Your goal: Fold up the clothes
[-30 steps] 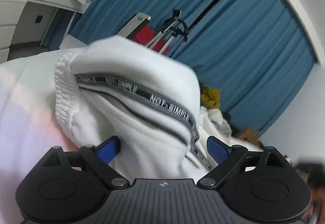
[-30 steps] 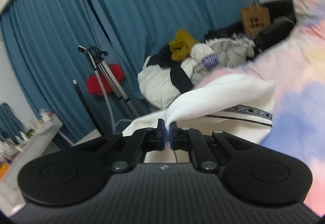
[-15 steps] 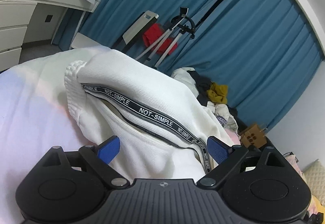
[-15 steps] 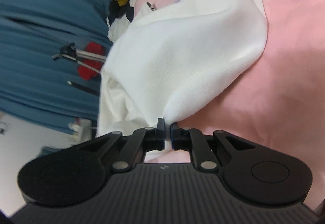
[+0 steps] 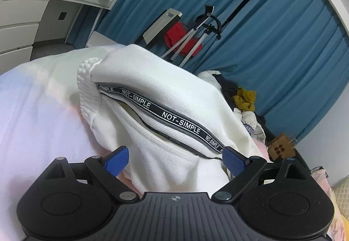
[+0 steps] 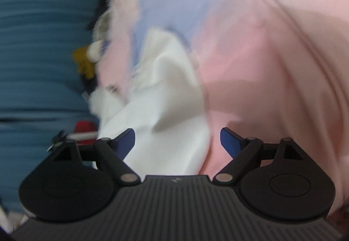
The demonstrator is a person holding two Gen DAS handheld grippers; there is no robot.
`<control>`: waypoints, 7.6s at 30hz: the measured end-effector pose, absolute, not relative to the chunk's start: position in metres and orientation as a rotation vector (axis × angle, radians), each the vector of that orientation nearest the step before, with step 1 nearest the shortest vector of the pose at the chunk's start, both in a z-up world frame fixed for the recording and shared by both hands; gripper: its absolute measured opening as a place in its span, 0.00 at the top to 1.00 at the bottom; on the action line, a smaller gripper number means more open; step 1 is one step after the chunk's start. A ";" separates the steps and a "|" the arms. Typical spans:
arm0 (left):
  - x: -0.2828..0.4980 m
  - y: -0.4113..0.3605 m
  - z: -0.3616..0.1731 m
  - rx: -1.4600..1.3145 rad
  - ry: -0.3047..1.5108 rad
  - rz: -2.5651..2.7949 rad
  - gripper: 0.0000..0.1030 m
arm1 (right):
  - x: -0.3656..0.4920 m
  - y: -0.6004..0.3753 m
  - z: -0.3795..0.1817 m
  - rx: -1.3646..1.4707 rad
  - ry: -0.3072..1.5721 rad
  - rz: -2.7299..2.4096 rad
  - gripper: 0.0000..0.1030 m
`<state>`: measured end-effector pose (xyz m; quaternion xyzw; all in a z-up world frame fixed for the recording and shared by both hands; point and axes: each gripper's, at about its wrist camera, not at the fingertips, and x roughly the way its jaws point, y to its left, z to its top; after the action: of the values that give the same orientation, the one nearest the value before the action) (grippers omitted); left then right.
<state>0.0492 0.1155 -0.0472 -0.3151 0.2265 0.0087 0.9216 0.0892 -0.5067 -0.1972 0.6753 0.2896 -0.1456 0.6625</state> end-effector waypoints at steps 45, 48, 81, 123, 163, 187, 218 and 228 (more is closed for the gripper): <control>0.067 0.120 -0.057 -0.696 0.487 -0.010 0.09 | 0.155 -0.596 -0.176 0.973 0.446 -0.768 0.91; 0.066 0.121 -0.056 -0.689 0.491 -0.008 0.09 | 0.154 -0.580 -0.152 0.895 0.452 -0.717 0.82; 0.067 0.180 -0.040 -0.863 0.482 0.047 0.04 | 0.147 -0.215 -0.101 -0.165 0.287 0.708 0.17; 0.078 0.220 -0.028 -0.773 0.469 0.302 0.79 | 0.137 -0.266 -0.106 0.225 0.711 0.535 0.38; 0.086 0.202 0.037 -0.065 0.591 0.152 0.07 | 0.166 -0.282 -0.133 0.334 0.811 0.295 0.39; 0.331 0.133 -0.063 0.081 0.868 0.052 0.66 | 0.199 -0.281 -0.154 0.394 0.767 0.311 0.39; 0.279 0.210 -0.017 -0.002 0.631 0.461 0.18 | 0.193 -0.286 -0.141 0.345 0.715 0.278 0.38; 0.169 0.087 0.011 -0.003 0.519 0.187 0.14 | 0.174 -0.287 -0.117 0.319 0.599 0.284 0.38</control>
<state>0.1685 0.0874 0.0113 -0.0016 0.2564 0.0922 0.9622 0.1737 -0.2867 -0.1168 0.1561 0.2927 0.1387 0.9331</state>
